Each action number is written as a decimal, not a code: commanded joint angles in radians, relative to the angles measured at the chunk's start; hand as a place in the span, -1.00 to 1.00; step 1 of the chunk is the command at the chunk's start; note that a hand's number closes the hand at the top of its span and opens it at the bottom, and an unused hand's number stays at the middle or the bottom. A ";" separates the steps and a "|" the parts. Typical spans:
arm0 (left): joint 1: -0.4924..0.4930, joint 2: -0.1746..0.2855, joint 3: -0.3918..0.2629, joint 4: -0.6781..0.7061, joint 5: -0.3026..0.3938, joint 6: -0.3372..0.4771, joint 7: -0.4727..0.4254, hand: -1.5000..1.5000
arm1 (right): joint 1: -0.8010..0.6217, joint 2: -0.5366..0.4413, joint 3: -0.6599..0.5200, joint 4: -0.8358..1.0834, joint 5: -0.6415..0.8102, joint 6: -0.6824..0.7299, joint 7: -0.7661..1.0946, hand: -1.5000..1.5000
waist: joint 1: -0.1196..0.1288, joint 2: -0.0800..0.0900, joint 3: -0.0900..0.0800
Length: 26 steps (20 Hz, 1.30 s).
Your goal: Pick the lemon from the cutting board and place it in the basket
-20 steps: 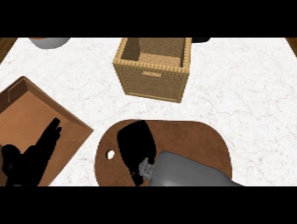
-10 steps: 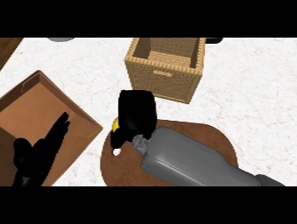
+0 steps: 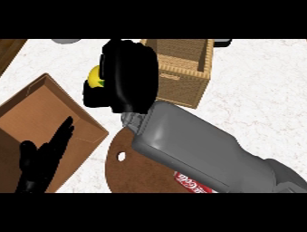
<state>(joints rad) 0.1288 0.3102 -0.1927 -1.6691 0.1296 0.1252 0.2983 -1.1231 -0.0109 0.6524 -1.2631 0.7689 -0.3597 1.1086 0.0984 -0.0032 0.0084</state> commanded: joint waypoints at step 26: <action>0.043 0.021 0.038 0.117 0.055 0.007 0.035 0.00 | -0.416 0.010 -0.354 0.536 0.099 -0.169 0.181 1.00 | -0.068 0.015 -0.012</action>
<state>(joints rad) 0.1751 0.3321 -0.1827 -1.6973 0.1560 0.1563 0.3067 -1.5252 -0.0068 0.3369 -0.7741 0.8813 -0.4910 1.1613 0.0528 0.0033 0.0151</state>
